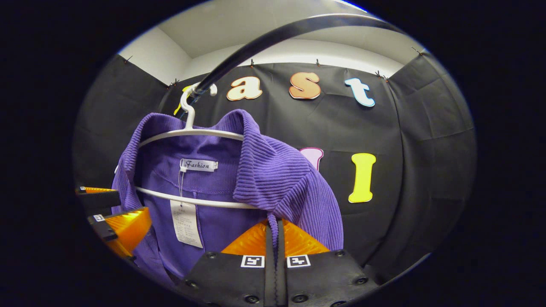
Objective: Grasp the clothes on the hanger with both hands and then place them into the laundry hamper below.
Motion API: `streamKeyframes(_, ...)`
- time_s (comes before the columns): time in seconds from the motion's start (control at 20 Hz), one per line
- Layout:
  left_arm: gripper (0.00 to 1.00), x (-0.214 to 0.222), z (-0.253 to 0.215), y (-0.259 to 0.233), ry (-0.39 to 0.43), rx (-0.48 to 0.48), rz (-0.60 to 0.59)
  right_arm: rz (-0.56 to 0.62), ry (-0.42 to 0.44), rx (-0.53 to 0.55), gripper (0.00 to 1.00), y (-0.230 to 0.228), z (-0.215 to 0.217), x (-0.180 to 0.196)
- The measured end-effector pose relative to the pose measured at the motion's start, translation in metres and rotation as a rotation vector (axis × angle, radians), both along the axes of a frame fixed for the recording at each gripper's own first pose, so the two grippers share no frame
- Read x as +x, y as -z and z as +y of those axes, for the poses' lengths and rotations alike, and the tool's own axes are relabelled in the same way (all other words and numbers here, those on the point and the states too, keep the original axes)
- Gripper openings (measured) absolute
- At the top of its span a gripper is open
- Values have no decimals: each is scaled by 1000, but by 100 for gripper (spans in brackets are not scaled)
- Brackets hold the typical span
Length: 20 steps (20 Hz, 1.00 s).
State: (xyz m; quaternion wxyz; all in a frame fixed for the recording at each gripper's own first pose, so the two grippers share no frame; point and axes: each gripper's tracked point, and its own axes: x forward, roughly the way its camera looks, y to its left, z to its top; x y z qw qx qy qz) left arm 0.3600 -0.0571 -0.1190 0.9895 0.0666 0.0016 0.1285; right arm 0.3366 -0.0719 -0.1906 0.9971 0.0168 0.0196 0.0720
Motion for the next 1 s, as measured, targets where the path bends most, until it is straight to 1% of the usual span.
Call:
streamKeyframes(0.1,98,12,0,-3,3,14,-12,-15,-9,0,5,-7,0,-3)
streamKeyframes(0.2,92,21,13,-5,-45,45,-22,-34,-11,-1,4,-15,0,-6)
streamKeyframes(0.3,60,29,22,-3,-65,39,-19,-58,-1,-18,5,-23,-4,-8)
streamKeyframes(0.45,11,25,24,-8,-46,0,-31,-105,49,-69,4,-34,-20,-10)
streamKeyframes(0.55,10,28,29,-10,-12,-8,-24,-133,101,-105,5,-40,-36,-7)
streamKeyframes(0.7,7,22,36,-24,5,29,-30,-199,201,-165,4,-59,-64,-5)
streamKeyframes(0.75,6,22,35,-29,22,25,-23,-219,229,-183,5,-67,-74,-1)
streamKeyframes(0.8,6,25,31,-28,50,6,1,-219,246,-198,4,-68,-79,3)
streamKeyframes(0.9,6,26,32,-29,83,-18,32,-224,287,-223,4,-68,-89,13)
streamKeyframes(1.0,5,19,38,-43,79,13,11,-256,335,-258,4,-75,-101,18)
